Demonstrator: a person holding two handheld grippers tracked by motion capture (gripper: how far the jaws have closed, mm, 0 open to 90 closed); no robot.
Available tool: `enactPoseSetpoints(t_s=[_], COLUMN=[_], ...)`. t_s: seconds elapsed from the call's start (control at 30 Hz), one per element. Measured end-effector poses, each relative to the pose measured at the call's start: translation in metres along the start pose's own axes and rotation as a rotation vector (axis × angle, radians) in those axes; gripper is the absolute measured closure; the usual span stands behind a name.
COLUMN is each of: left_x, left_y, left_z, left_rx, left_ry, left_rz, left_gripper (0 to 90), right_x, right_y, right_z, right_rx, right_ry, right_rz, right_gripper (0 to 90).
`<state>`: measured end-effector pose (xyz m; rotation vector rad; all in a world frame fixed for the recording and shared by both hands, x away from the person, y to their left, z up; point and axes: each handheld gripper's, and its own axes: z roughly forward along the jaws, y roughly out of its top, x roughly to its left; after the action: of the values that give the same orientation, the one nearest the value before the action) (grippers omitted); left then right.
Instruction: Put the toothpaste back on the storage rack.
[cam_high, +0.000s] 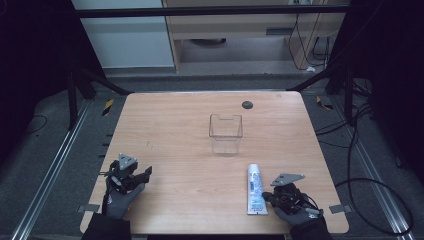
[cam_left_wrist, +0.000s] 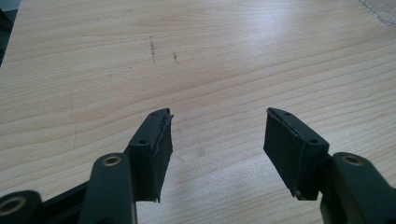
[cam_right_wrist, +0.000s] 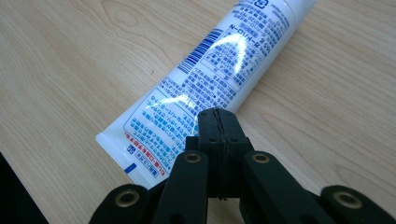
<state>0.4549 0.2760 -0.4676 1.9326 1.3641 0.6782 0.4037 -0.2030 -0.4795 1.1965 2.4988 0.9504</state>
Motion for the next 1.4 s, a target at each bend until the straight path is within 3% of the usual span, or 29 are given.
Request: enactPoseSetpoints(t_s=[0.53, 1.1, 1.4], left_x=[-0.001, -0.001, -0.001], left_y=[0.000, 0.001, 0.001], left_z=[0.000, 0.001, 0.001], left_rx=[0.000, 0.000, -0.001], left_ry=[0.002, 0.006, 0.005], left_rz=[0.004, 0.005, 0.006], left_gripper=[40.4, 40.3, 40.2], right_x=[0.015, 0.028, 0.029], right_y=[0.008, 0.027, 0.030], right_z=[0.011, 0.030, 0.030], right_rx=[-0.017, -0.042, -0.056], right_ry=[0.057, 0.082, 0.116], right_rz=[-0.023, -0.049, -0.033], right_gripper=[89.8, 89.9, 89.9])
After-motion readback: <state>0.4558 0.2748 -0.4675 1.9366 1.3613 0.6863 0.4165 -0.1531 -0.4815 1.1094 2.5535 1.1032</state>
